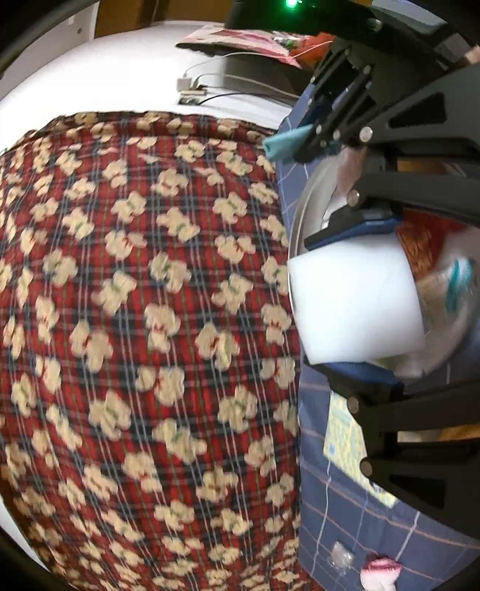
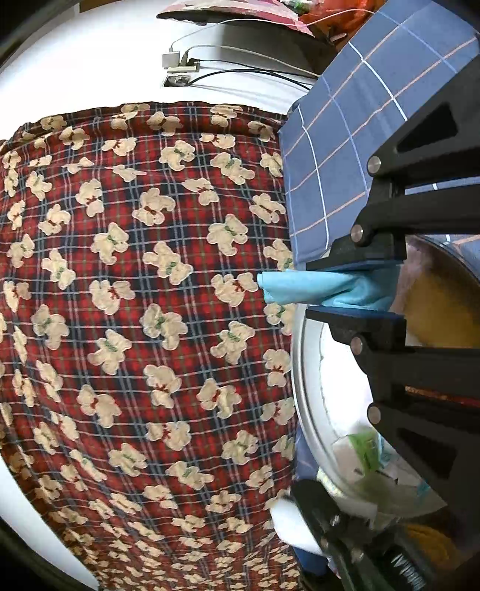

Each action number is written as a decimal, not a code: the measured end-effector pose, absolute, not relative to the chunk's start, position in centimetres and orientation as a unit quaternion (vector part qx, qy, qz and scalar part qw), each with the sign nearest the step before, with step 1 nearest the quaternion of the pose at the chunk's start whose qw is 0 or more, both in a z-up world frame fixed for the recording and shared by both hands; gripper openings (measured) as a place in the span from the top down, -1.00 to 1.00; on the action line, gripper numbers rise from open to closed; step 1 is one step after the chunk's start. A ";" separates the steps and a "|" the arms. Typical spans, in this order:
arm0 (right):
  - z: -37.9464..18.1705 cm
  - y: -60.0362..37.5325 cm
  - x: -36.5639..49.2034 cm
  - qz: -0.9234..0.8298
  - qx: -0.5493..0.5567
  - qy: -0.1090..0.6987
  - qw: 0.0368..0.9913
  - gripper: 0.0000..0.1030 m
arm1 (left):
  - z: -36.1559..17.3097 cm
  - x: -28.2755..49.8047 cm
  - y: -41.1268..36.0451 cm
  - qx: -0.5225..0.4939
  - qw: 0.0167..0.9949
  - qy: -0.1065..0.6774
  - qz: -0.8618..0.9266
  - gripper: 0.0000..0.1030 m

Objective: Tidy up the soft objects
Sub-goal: 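Carry the white sponge and teal cloth with both tools over the tin, then open both tools releasing the sponge and teal cloth into the tin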

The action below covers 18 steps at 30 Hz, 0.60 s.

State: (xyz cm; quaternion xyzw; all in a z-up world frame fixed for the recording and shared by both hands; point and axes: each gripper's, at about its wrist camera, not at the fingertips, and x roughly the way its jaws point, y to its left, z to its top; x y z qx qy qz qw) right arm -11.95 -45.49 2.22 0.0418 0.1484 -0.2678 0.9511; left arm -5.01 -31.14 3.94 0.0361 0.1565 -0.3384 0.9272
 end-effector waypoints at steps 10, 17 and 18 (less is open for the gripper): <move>0.7 -45.8 -10.1 -0.252 0.040 0.203 0.945 0.63 | 1.8 -4.1 -34.0 0.058 0.916 0.189 -0.350 -0.10; 0.0 -45.8 -9.5 -0.230 0.054 0.222 0.946 0.60 | 1.0 -3.1 -33.6 0.054 0.920 0.205 -0.330 -0.50; 0.0 -46.0 -9.6 -0.224 0.064 0.221 0.947 0.59 | 1.0 -3.1 -33.5 0.054 0.922 0.204 -0.324 -0.69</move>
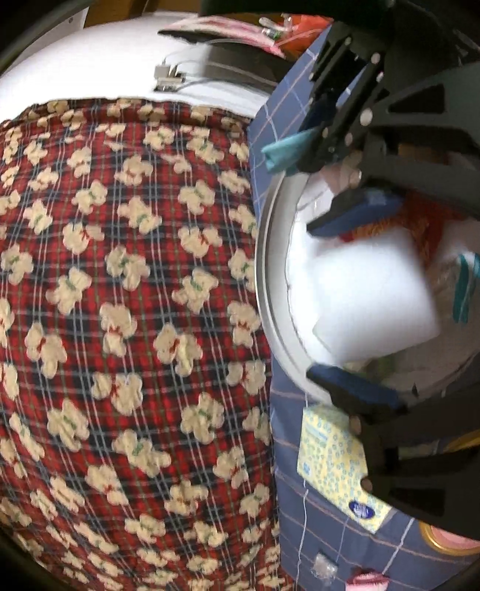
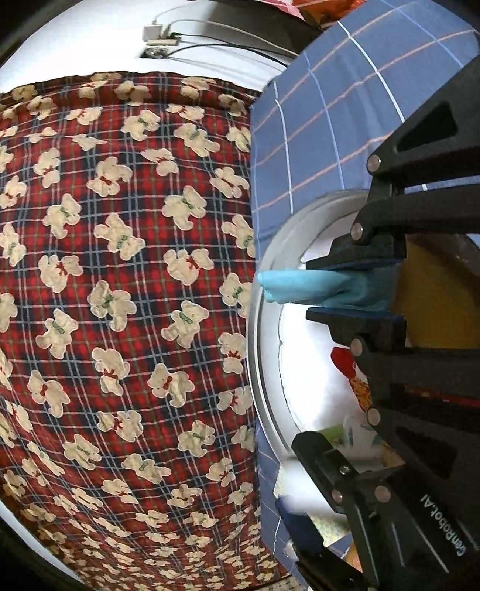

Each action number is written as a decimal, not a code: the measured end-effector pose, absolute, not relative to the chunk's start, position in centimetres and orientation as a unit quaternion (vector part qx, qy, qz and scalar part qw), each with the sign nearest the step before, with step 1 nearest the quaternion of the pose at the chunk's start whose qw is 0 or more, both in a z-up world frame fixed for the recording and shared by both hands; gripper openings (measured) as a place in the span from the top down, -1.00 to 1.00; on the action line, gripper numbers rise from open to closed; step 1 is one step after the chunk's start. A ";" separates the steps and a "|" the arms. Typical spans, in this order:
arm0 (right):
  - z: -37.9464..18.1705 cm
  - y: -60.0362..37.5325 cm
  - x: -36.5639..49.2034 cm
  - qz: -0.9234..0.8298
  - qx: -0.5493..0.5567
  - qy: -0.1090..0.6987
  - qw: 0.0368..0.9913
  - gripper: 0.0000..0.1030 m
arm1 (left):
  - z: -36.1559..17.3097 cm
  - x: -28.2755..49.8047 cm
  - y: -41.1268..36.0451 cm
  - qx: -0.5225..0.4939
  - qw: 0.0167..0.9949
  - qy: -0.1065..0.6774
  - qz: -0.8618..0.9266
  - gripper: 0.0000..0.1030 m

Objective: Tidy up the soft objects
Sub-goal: 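Open both tools releasing the sponge and teal cloth into the tin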

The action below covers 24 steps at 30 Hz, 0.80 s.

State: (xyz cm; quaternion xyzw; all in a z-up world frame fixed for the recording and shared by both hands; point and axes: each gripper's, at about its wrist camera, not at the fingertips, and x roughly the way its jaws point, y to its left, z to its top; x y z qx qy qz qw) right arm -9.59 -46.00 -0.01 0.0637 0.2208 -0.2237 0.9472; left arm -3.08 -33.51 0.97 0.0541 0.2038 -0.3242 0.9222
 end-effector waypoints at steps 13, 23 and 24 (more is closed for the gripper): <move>1.5 -47.7 -12.7 -0.188 0.170 0.121 0.960 -0.55 | 2.2 -3.0 -30.8 0.009 0.936 0.184 -0.299 -1.00; 2.7 -47.1 -15.0 -0.239 0.141 0.044 0.960 -0.69 | 2.2 -4.5 -30.5 0.043 0.945 0.145 -0.290 -1.00; 2.7 -46.9 -15.2 -0.246 0.138 0.033 0.959 -0.69 | 2.1 -4.6 -30.4 0.047 0.946 0.142 -0.288 -1.00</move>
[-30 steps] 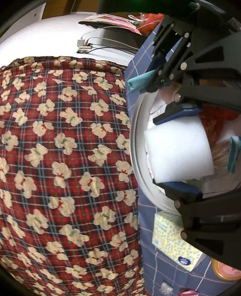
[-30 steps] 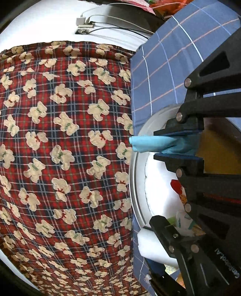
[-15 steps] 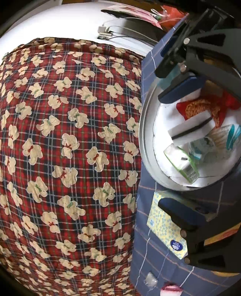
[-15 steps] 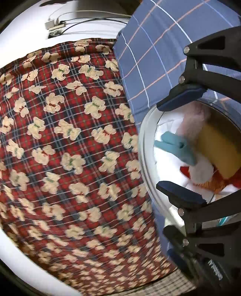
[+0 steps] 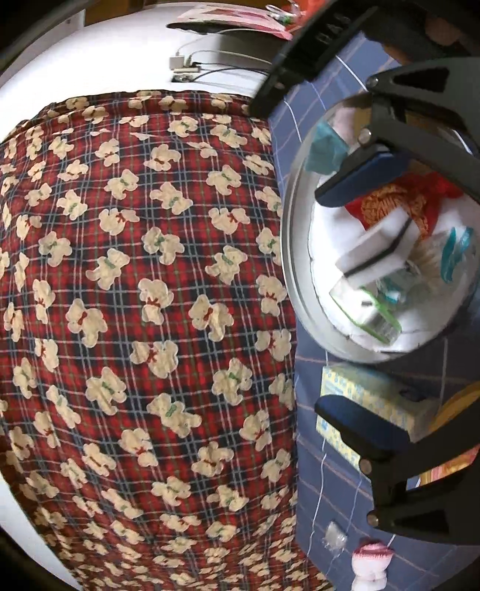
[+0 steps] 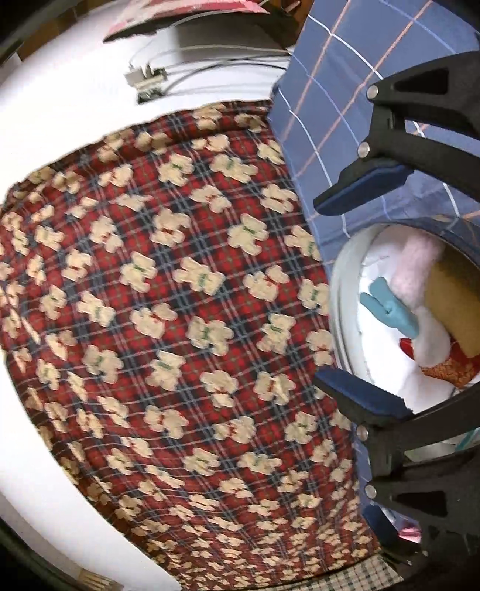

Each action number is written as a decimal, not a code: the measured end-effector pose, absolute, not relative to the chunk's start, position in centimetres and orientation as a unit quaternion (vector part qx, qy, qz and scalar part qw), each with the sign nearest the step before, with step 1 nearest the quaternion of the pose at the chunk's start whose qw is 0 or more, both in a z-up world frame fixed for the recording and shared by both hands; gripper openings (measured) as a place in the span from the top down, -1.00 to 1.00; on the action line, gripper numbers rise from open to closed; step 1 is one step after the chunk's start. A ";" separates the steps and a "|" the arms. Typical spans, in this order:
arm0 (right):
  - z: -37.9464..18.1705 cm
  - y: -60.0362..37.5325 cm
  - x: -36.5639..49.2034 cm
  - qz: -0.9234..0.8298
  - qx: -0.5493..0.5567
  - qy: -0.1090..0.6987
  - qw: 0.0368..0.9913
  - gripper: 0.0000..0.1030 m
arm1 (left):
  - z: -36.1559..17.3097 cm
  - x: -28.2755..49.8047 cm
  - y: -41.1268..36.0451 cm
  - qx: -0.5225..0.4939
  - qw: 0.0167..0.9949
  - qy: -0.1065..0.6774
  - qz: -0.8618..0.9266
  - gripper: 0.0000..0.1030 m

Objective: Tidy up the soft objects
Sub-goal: 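Move both open tools back toward the towel roll and plastic bag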

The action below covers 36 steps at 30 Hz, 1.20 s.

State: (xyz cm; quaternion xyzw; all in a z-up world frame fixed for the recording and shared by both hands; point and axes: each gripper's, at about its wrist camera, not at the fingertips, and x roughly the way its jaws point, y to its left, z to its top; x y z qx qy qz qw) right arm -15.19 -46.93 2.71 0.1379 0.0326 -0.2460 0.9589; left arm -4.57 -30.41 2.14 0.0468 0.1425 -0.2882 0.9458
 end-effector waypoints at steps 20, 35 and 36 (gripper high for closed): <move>2.6 -41.4 -15.4 -0.308 0.067 0.003 0.949 -0.69 | 0.5 -5.5 -24.9 0.079 0.946 0.136 -0.285 -1.00; 2.4 -35.5 -13.5 -0.288 0.059 0.025 0.955 -0.69 | 0.6 -4.3 -19.3 0.082 0.953 0.120 -0.266 -1.00; 2.4 -34.9 -13.2 -0.284 0.060 0.026 0.957 -0.69 | 0.6 -4.1 -18.8 0.082 0.954 0.120 -0.263 -1.00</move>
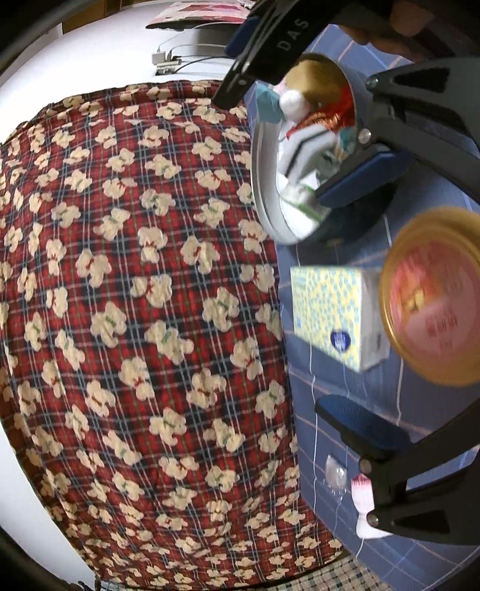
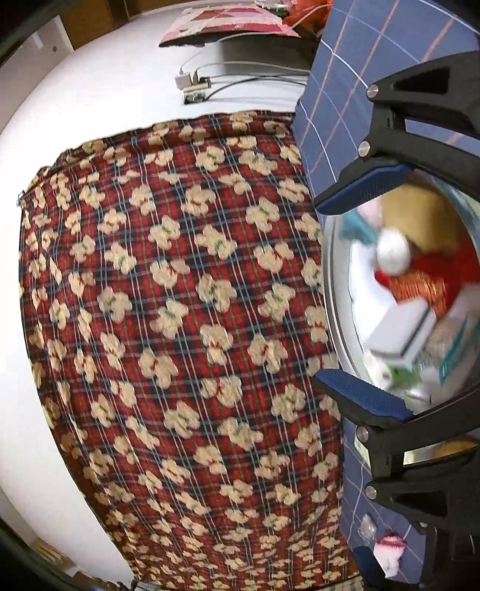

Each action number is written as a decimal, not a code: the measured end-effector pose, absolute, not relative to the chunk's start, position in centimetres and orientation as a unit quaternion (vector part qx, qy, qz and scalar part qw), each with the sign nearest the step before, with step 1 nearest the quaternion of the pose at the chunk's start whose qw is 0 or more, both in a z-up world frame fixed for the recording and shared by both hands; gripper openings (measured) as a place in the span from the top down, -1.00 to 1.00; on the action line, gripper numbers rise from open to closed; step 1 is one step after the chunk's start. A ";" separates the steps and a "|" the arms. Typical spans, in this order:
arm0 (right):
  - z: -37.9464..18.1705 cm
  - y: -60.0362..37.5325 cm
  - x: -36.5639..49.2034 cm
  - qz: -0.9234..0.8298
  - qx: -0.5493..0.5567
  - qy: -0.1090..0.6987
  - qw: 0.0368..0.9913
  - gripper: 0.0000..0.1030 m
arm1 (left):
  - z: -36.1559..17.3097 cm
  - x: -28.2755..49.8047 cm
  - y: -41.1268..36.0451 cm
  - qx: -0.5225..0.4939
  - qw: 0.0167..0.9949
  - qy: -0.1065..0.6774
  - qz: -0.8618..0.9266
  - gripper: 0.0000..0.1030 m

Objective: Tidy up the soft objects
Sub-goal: 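Move both open tools back toward the towel roll and plastic bag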

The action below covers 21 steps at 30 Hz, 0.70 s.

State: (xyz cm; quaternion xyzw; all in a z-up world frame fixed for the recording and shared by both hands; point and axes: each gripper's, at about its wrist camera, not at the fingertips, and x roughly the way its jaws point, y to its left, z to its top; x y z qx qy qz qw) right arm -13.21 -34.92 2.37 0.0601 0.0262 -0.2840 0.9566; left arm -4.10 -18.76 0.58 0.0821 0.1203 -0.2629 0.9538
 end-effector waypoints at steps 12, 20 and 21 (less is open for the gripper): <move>2.1 -27.9 -9.5 -0.237 0.046 0.036 0.970 -0.69 | 0.6 -1.3 -13.4 0.077 0.962 0.121 -0.230 -1.00; 1.8 -23.8 -6.9 -0.205 0.064 0.045 0.976 -0.69 | 0.5 1.5 -9.7 0.072 0.967 0.131 -0.205 -1.00; 1.7 -23.1 -6.5 -0.199 0.064 0.045 0.977 -0.69 | 0.5 1.8 -9.2 0.071 0.968 0.132 -0.201 -1.00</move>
